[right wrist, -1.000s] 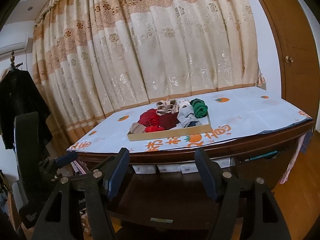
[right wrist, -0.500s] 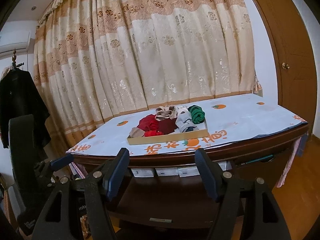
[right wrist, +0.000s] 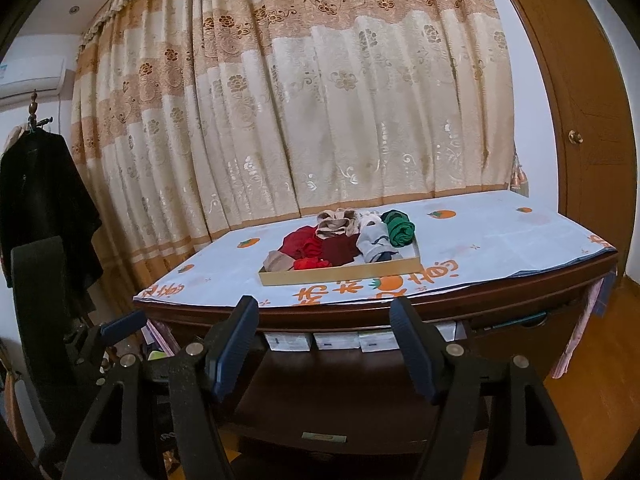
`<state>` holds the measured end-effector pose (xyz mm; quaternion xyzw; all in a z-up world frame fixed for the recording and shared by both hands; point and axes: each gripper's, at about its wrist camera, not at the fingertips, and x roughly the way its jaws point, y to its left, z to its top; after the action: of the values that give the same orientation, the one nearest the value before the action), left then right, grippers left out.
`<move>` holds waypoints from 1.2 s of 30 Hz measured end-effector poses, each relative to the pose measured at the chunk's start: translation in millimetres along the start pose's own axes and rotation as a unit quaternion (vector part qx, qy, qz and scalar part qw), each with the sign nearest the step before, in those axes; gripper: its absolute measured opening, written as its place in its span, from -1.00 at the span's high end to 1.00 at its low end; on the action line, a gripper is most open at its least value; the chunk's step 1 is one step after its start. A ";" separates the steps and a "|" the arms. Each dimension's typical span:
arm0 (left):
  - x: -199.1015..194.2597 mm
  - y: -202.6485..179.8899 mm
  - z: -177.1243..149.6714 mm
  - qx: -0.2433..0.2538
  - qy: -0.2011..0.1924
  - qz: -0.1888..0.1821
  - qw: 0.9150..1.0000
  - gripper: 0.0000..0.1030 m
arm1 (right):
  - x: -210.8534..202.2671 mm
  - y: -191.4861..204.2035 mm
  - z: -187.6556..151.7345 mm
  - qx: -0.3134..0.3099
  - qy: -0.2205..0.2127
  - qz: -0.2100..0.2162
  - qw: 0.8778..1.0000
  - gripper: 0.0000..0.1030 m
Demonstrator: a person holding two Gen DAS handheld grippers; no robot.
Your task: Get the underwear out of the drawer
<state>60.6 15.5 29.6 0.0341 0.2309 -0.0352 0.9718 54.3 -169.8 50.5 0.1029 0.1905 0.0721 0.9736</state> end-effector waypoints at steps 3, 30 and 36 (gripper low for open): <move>-0.1 1.7 0.9 -0.006 0.000 0.000 1.000 -0.99 | -1.0 0.8 0.1 0.000 -0.001 -0.001 1.000 -0.37; 0.3 2.1 1.5 -0.008 -0.004 0.011 1.000 -1.00 | -6.7 -0.1 0.4 0.000 -0.008 0.000 1.000 -0.37; 0.3 2.8 0.7 -0.008 -0.003 0.011 1.000 -1.00 | -6.6 0.3 0.4 -0.001 -0.008 -0.001 1.000 -0.38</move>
<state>61.5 18.2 30.3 0.0285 0.2276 -0.0232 0.9731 48.4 -170.8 53.3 0.1026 0.1826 0.0700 0.9753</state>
